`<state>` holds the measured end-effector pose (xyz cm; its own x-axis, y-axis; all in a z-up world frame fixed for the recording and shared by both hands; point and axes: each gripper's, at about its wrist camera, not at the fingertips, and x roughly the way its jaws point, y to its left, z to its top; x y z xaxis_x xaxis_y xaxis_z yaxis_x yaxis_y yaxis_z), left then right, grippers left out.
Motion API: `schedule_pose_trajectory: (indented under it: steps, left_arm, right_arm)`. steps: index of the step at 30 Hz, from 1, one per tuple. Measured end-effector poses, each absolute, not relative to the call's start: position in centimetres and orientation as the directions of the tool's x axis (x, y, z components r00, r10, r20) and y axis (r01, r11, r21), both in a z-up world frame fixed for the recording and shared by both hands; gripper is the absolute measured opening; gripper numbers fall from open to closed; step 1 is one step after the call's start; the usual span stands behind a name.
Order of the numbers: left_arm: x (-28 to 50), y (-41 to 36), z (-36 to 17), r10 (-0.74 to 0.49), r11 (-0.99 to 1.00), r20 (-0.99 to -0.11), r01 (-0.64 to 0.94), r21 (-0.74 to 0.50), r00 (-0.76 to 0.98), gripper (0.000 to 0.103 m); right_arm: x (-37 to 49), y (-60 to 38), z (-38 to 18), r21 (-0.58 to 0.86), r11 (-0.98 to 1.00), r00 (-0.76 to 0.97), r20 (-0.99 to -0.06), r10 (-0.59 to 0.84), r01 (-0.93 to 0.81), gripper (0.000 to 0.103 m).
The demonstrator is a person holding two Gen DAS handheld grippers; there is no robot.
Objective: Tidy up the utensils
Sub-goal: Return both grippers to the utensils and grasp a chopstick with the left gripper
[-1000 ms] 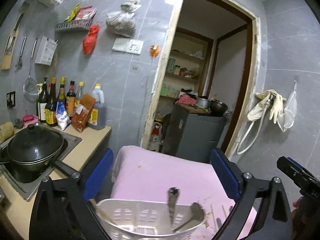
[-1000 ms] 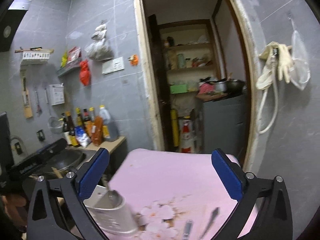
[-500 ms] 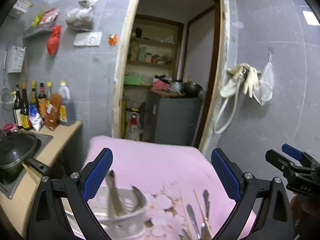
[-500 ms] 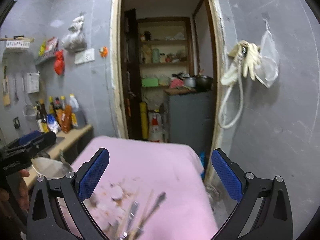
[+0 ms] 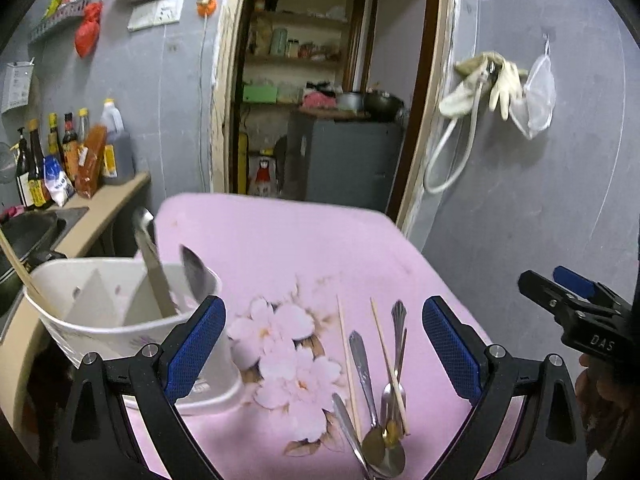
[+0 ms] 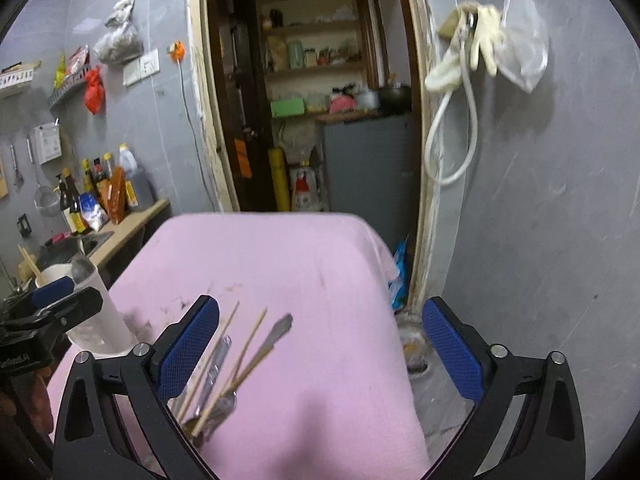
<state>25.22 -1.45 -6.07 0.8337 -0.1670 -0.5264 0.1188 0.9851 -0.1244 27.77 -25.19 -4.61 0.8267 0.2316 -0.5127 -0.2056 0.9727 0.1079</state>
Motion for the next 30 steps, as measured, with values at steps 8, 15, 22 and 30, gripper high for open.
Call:
schedule_pose_trajectory:
  steps: [8, 15, 22, 30]
  left_arm:
    - [27.9, -3.6, -9.3, -0.153, 0.988, -0.613, 0.113, -0.103, 0.775, 0.089]
    - [31.2, -4.4, -12.4, -0.151, 0.988, -0.705, 0.130, -0.083, 0.693, 0.055]
    - [34.5, -4.0, -15.2, -0.165, 0.986, -0.781, 0.126, -0.111, 0.602, 0.031]
    - [37.6, -3.6, -17.1, -0.213, 0.977, -0.838, 0.130, -0.170, 0.503, 0.022]
  right_arm:
    - [31.1, -25.7, -8.3, 0.170, 0.954, 0.730, -0.616, 0.297, -0.246, 0.074]
    - [33.0, -25.3, -10.6, 0.215, 0.937, 0.664, -0.662, 0.348, -0.276, 0.056]
    - [34.7, -24.6, -12.3, 0.246, 0.920, 0.599, -0.701, 0.387, -0.306, 0.035]
    - [36.5, -23.0, -13.2, 0.275, 0.897, 0.543, -0.720, 0.431, -0.346, 0.029]
